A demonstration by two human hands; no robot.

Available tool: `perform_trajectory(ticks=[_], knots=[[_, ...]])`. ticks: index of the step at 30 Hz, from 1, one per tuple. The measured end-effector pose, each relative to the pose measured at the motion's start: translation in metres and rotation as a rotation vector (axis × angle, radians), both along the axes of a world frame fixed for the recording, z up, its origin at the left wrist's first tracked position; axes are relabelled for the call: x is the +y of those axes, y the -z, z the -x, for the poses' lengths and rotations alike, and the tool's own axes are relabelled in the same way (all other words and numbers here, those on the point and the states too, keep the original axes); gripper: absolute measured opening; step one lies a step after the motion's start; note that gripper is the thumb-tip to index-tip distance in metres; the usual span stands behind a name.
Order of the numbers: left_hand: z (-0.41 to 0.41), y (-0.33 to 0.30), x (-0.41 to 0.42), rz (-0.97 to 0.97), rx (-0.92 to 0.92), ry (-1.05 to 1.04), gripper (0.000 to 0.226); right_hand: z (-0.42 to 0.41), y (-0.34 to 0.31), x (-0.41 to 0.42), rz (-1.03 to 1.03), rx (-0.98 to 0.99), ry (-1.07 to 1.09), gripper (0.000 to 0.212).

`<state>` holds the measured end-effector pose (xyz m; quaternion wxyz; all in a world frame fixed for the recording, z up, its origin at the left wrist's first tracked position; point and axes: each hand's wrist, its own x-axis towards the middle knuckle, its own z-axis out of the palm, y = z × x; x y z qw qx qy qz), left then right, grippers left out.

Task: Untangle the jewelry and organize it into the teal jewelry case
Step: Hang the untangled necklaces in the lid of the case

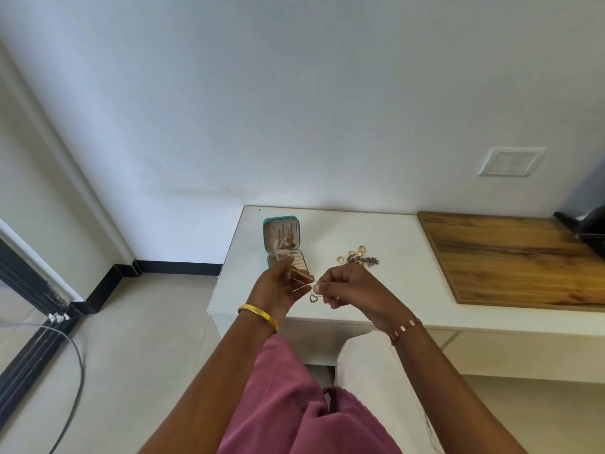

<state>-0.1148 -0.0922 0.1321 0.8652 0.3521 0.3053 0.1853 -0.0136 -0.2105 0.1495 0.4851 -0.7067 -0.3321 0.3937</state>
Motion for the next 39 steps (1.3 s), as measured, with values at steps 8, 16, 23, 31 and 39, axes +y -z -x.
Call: perform_trajectory(ticks=[8, 16, 23, 31, 39], knots=[[0.003, 0.008, -0.009, 0.130, 0.022, -0.005, 0.032, 0.002, 0.004, 0.008, -0.385, 0.490, 0.260, 0.027], [0.004, 0.002, -0.006, -0.084, 0.044, 0.125, 0.018, 0.009, 0.009, 0.018, -0.446, 0.725, 0.189, 0.009], [-0.001, 0.002, 0.010, -0.048, 0.017, 0.021, 0.018, -0.002, 0.011, 0.027, -0.369, 0.582, 0.208, 0.014], [-0.015, 0.004, 0.024, -0.285, 0.126, -0.073, 0.016, -0.010, 0.009, 0.048, -0.164, 0.064, 0.111, 0.007], [-0.027, 0.027, 0.061, -0.706, 0.325, -0.003, 0.016, -0.037, 0.020, 0.082, -0.104, 0.060, 0.126, 0.006]])
